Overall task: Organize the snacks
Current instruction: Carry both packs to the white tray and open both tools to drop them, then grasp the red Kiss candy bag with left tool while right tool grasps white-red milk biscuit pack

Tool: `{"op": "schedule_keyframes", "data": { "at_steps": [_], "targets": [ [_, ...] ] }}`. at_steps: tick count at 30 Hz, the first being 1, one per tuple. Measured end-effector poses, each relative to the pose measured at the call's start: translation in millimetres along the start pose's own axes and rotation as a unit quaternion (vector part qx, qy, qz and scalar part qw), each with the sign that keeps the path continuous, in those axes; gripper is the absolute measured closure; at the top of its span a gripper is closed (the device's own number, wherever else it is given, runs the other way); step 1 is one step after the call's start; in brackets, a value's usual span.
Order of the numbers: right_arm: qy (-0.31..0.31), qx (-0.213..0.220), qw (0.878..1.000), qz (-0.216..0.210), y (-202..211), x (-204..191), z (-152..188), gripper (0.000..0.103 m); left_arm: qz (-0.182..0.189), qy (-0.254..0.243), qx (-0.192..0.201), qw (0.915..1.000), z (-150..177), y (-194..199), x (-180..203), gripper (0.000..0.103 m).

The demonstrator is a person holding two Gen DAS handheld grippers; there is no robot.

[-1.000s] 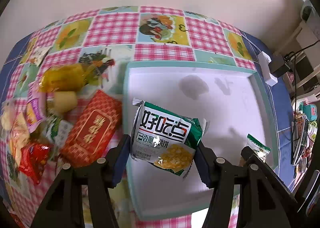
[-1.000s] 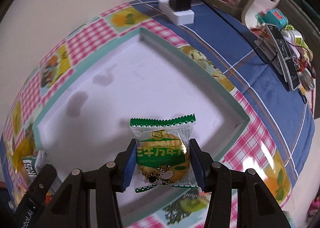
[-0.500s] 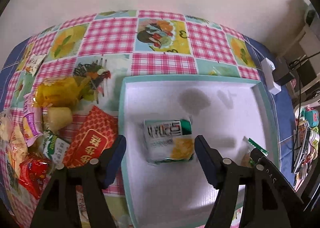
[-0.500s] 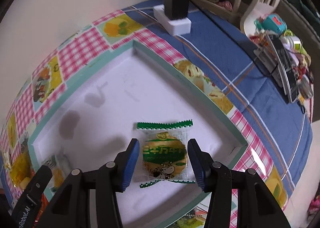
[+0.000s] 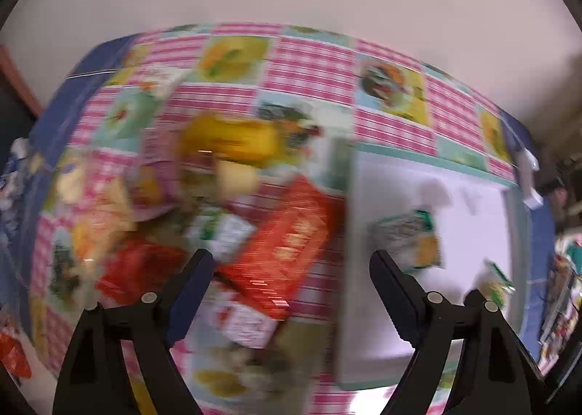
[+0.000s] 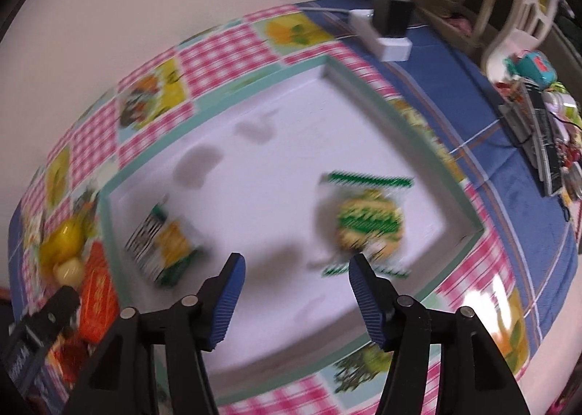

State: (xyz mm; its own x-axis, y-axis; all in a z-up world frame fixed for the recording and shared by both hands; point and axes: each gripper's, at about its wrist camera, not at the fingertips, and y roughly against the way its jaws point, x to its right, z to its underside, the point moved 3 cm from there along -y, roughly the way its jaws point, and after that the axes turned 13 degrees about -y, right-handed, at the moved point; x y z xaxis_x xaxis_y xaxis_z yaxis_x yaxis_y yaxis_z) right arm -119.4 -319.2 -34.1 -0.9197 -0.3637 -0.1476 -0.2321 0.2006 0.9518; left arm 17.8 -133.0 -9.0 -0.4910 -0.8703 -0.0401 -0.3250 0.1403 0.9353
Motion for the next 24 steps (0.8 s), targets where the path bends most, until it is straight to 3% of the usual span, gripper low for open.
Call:
{"op": "schedule_keyframes", "data": {
  "at_steps": [5, 10, 24],
  "targets": [
    [0.032, 0.002, 0.999, -0.006, 5.7, -15.0, 19.8, 0.03, -0.058, 0.043, -0.025, 0.997, 23.0, -3.6, -50.9, 0.012],
    [0.057, -0.001, 0.998, -0.024, 13.7, -29.4, 42.1, 0.017, -0.079, 0.077, -0.044, 0.9929, 44.1, -3.5, -84.3, 0.012],
    [0.137, -0.031, 0.987, -0.08, 27.6, -81.6, 101.3, 0.017, -0.08, 0.128, -0.015, 0.9884, 69.6, 22.9, -139.3, 0.012]
  ]
}}
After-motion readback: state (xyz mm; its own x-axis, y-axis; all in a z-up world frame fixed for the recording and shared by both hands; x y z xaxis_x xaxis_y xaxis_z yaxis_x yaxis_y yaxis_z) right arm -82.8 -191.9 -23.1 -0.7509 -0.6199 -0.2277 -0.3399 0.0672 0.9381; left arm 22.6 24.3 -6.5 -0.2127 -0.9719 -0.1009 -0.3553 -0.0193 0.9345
